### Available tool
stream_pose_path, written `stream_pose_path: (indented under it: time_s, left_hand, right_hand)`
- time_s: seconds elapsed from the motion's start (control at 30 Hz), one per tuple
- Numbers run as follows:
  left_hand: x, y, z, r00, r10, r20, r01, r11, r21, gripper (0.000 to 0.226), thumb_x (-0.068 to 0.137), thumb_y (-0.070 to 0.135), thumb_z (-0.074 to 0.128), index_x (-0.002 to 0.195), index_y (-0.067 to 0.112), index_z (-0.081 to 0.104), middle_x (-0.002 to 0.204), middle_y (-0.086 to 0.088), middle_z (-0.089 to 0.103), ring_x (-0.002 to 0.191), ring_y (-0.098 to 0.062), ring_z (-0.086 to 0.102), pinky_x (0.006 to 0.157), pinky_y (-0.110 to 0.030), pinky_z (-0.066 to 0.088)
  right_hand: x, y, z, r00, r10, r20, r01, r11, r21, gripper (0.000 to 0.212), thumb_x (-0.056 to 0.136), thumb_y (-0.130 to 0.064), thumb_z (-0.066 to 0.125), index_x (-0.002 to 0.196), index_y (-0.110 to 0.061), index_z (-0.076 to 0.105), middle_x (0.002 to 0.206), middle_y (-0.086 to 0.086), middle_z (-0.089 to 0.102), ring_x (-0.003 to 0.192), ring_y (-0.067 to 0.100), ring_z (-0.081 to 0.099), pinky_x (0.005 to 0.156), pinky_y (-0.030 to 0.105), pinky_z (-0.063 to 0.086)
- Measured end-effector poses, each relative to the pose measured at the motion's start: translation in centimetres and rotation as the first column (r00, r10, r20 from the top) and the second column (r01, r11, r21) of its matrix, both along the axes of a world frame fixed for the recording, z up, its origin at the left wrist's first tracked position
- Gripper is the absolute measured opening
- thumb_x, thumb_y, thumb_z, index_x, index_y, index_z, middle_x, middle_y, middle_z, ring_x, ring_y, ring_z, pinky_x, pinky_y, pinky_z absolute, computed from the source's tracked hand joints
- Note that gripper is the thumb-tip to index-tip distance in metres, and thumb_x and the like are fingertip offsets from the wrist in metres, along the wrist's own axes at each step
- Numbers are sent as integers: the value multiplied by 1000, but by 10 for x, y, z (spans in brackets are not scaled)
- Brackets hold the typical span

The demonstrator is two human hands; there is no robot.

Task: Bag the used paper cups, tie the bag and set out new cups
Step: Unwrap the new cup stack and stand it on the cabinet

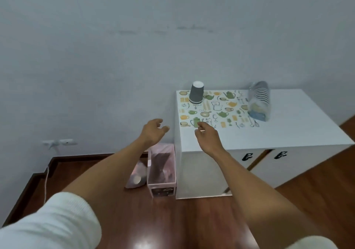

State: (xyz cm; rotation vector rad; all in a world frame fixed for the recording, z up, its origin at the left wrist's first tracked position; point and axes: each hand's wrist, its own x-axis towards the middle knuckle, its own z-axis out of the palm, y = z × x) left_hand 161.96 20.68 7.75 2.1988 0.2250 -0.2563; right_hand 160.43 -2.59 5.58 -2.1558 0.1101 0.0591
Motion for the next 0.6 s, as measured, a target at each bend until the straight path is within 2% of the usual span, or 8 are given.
stream_pose_path:
  time_s: [0.17, 0.37, 0.5, 0.6]
  left_hand:
    - [14, -85, 14, 999, 2, 41, -3, 1000, 30, 59, 93, 39, 67, 144, 11, 54, 141, -13, 60, 128, -28, 57, 109, -36, 42]
    - [32, -180, 20, 998, 21, 64, -20, 1000, -8, 56, 93, 40, 66, 143, 16, 55, 141, -9, 59, 130, -25, 54, 110, -36, 41]
    - [47, -232, 19, 999, -14, 46, 15, 1000, -24, 57, 95, 37, 65, 145, 12, 52, 143, -10, 57, 131, -24, 53, 107, -33, 40]
    - [64, -262, 19, 998, -47, 45, 48, 999, -4, 56, 95, 38, 65, 144, 13, 53, 140, -10, 59, 129, -25, 54, 110, -39, 42]
  right_hand:
    - [26, -92, 8, 999, 20, 26, -20, 1000, -10, 45, 102, -26, 50, 146, -18, 52, 140, 4, 59, 106, 11, 55, 86, 24, 39]
    - [55, -190, 14, 999, 32, 44, -30, 999, -33, 44, 102, -25, 51, 145, -21, 53, 141, 0, 58, 106, 9, 57, 84, 20, 40]
    - [75, -239, 19, 997, 0, 74, 0, 1000, 4, 42, 102, -18, 51, 144, -14, 54, 144, 4, 57, 113, 14, 59, 94, 27, 48]
    - [93, -269, 20, 993, -31, 110, 32, 999, -9, 40, 102, -17, 51, 142, -12, 56, 141, 6, 58, 117, 19, 61, 89, 24, 51]
